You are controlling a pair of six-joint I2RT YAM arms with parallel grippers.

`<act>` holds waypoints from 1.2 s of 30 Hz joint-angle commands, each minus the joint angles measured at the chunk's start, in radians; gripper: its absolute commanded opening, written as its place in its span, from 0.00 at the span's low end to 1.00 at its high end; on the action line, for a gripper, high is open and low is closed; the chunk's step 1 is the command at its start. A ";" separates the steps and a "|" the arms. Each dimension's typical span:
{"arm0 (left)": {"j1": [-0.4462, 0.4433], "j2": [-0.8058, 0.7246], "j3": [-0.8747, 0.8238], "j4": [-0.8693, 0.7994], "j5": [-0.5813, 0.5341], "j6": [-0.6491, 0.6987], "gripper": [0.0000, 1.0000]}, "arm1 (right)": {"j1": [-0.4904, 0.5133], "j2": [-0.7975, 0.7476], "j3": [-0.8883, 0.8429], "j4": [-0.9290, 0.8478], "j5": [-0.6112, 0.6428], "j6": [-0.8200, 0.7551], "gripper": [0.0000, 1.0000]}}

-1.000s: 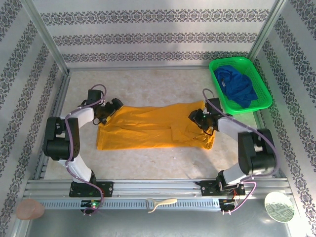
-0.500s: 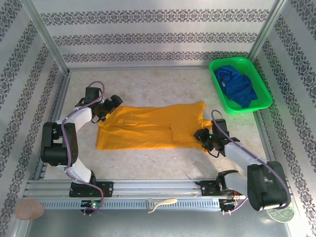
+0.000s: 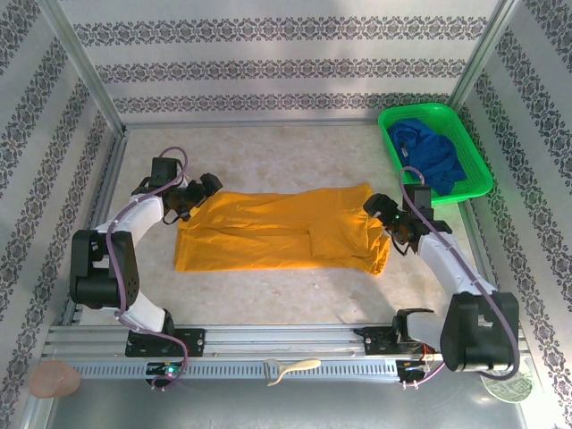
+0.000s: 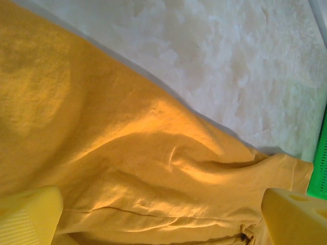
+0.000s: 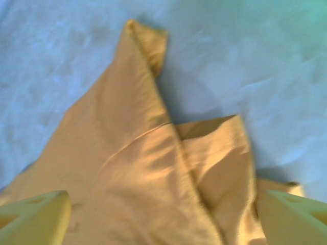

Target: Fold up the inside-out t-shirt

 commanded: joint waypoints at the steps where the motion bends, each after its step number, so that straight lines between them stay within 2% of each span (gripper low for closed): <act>1: 0.007 -0.051 -0.004 -0.059 0.019 0.047 1.00 | -0.019 0.045 0.033 -0.069 0.070 -0.057 0.98; 10: 0.005 -0.079 -0.011 -0.107 0.010 0.100 1.00 | -0.058 0.154 0.070 -0.104 0.055 -0.042 0.98; 22: 0.005 -0.056 0.004 -0.107 0.026 0.100 1.00 | -0.079 0.285 0.074 -0.084 0.000 -0.044 0.97; 30: 0.005 -0.038 -0.006 -0.075 0.040 0.073 1.00 | -0.068 0.342 0.058 0.046 -0.218 -0.053 0.90; 36: 0.005 -0.033 -0.004 -0.068 0.042 0.067 1.00 | -0.015 0.295 0.045 0.062 -0.220 -0.040 0.90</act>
